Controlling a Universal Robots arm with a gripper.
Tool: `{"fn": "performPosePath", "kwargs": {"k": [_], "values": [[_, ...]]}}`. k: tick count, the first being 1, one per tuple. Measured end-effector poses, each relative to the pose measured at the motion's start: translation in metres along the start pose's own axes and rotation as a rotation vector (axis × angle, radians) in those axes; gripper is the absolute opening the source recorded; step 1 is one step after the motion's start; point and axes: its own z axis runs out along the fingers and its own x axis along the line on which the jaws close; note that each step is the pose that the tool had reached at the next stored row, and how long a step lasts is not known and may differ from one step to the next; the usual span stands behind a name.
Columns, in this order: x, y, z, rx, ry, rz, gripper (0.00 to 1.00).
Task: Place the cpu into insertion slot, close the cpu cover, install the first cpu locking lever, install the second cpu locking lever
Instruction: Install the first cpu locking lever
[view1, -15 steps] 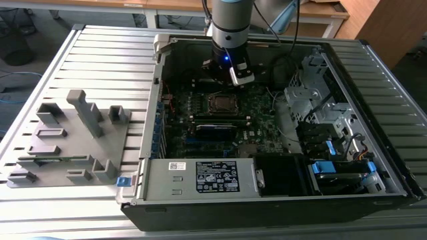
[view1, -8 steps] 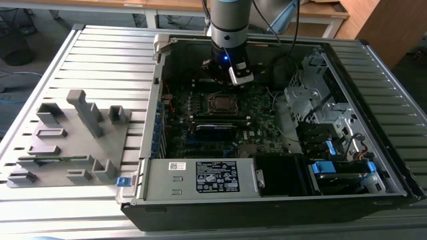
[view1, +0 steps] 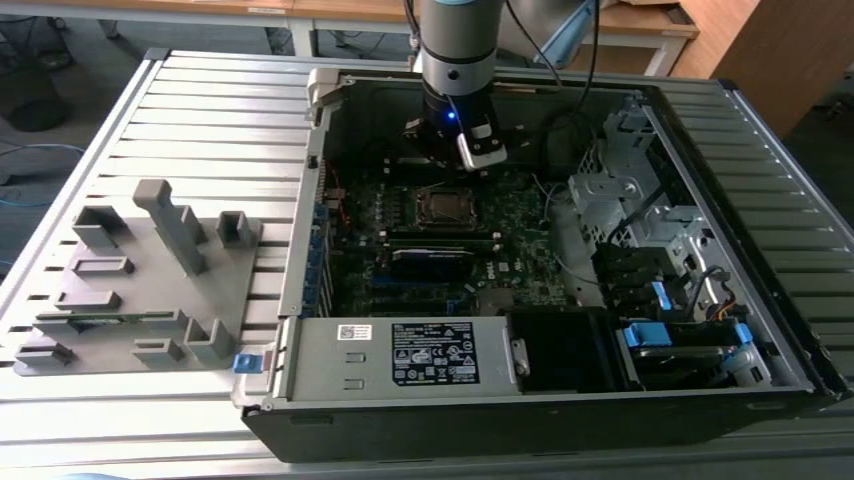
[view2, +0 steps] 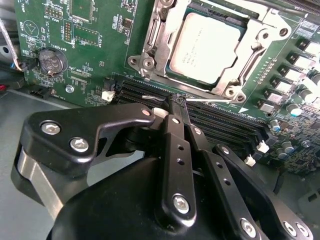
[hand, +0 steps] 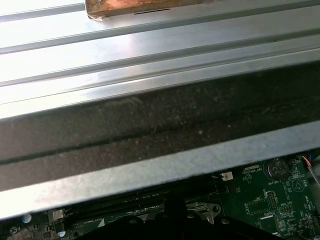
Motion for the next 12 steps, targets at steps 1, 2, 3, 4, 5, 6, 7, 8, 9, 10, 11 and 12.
{"fn": "performPosePath", "kwargs": {"k": [1,2,3,4,5,6,7,8,9,10,11,12], "values": [[0.0000,0.0000,0.0000,-0.0004,-0.0011,0.001,0.11],[0.0000,0.0000,0.0000,-0.0004,-0.0019,0.002,0.11],[0.0000,-0.0001,0.0002,-0.0004,-0.0027,0.006,0.11],[0.0001,-0.0001,0.0004,0.0001,-0.0040,0.013,0.11],[0.0002,-0.0001,0.0005,0.0010,-0.0060,0.024,0.11],[0.0001,-0.0002,0.0007,0.0019,-0.0084,0.037,0.11],[0.0001,-0.0002,0.0008,0.0027,-0.0106,0.049,0.11],[0.0002,0.0000,0.0009,0.0032,-0.0120,0.056,0.11],[0.0003,0.0006,0.0010,0.0034,-0.0124,0.059,0.11],[0.0005,0.0013,0.0011,0.0036,-0.0128,0.060,0.11],[0.0006,0.0018,0.0012,0.0037,-0.0130,0.062,0.11],[0.0007,0.0023,0.0013,0.0037,-0.0133,0.063,0.11]]}}
